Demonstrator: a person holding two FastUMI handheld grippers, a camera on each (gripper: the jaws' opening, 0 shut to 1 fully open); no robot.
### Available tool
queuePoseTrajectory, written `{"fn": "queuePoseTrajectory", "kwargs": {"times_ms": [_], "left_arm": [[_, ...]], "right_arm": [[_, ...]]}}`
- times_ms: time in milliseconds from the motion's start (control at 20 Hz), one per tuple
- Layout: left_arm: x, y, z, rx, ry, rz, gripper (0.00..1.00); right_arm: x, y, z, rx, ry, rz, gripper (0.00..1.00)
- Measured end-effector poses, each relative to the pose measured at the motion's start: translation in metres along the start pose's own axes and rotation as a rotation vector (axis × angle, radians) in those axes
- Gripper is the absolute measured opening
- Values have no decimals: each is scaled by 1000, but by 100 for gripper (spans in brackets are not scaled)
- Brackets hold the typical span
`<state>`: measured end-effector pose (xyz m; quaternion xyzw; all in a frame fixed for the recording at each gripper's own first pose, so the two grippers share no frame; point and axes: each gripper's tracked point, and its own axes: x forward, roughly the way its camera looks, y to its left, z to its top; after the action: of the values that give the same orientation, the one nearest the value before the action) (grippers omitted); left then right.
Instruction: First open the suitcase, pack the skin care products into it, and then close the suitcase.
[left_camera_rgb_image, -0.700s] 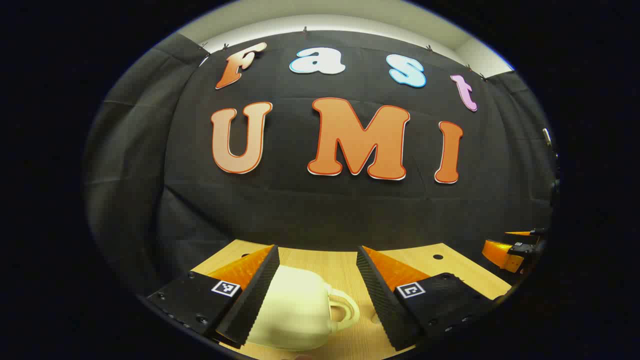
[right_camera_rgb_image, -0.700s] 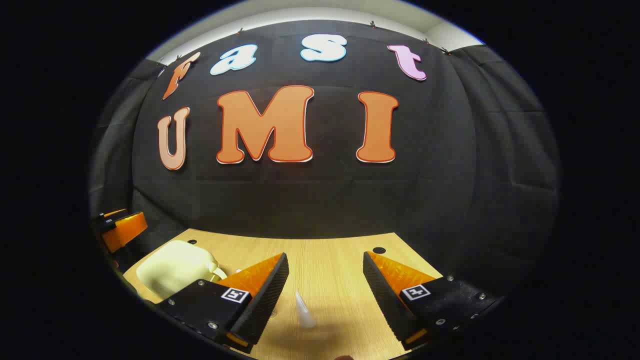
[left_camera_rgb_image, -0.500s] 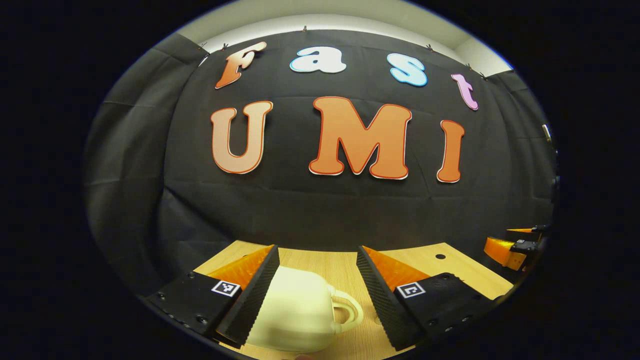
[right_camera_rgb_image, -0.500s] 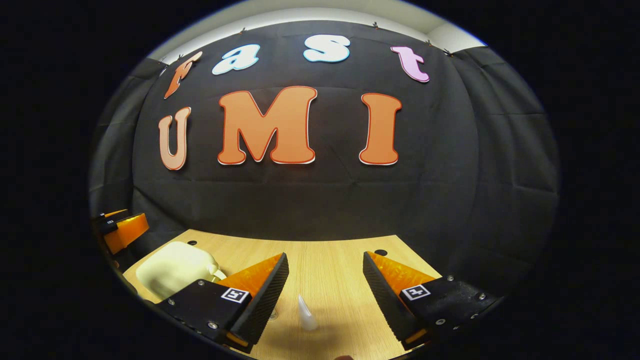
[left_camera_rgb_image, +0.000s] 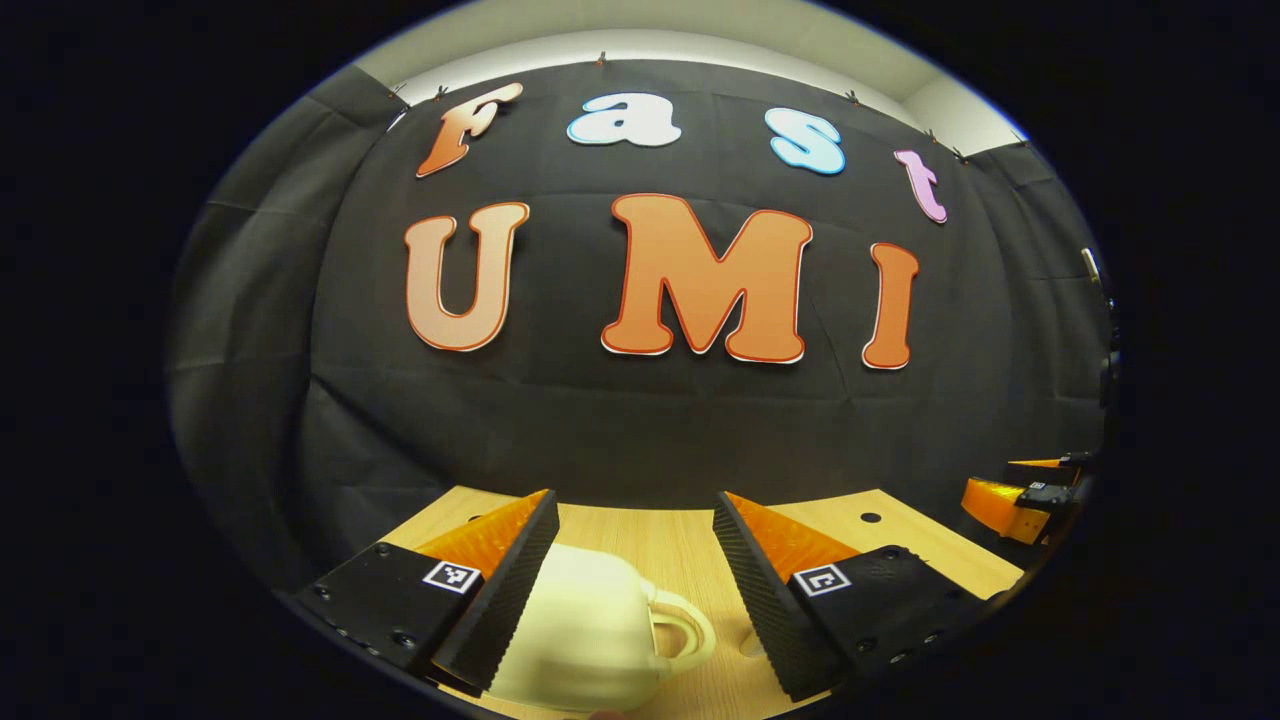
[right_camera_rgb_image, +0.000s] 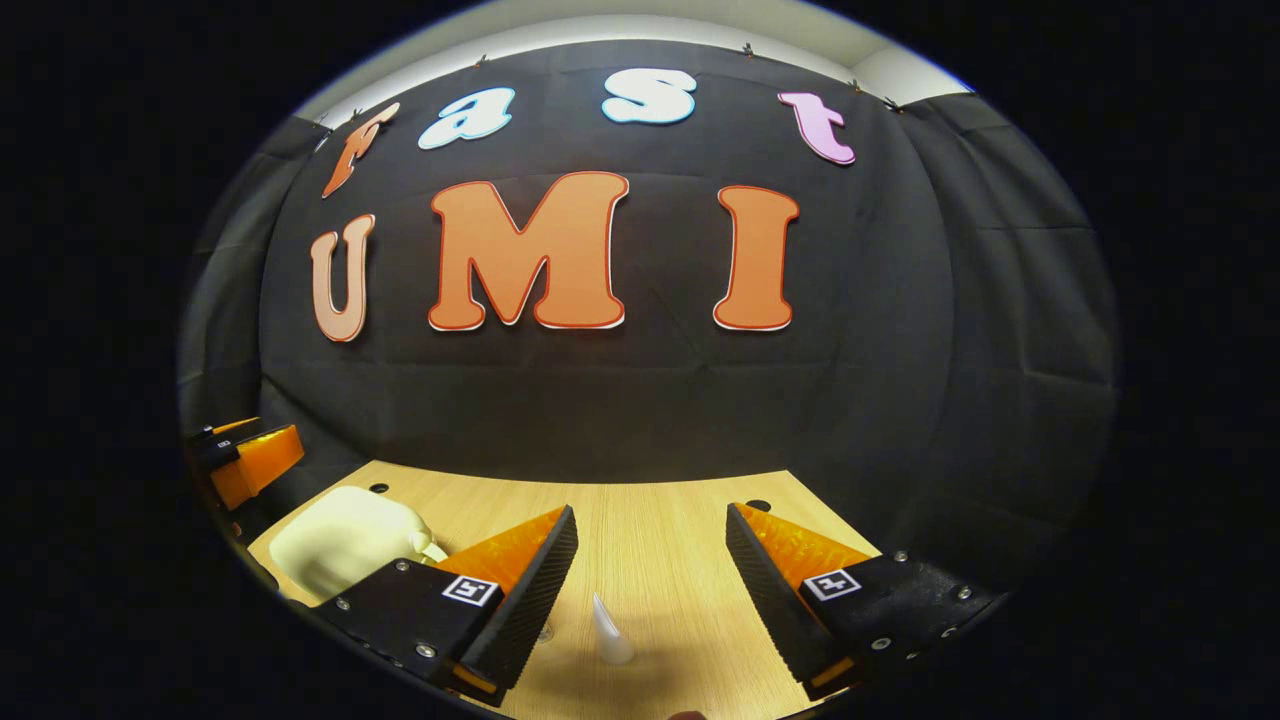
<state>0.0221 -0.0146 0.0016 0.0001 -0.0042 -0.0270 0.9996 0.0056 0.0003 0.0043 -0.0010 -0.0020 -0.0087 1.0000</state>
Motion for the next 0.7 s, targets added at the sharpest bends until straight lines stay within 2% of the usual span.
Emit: {"fn": "queuePoseTrajectory", "kwargs": {"times_ms": [450, 700], "left_arm": [[-4, -6, -6, 5, 15, -16, 98], [-15, 2, -22, 126, 48, 47, 98]], "right_arm": [[-13, -3, 0, -5, -3, -5, 95], [-22, -7, -7, -6, 6, -3, 95]]}}
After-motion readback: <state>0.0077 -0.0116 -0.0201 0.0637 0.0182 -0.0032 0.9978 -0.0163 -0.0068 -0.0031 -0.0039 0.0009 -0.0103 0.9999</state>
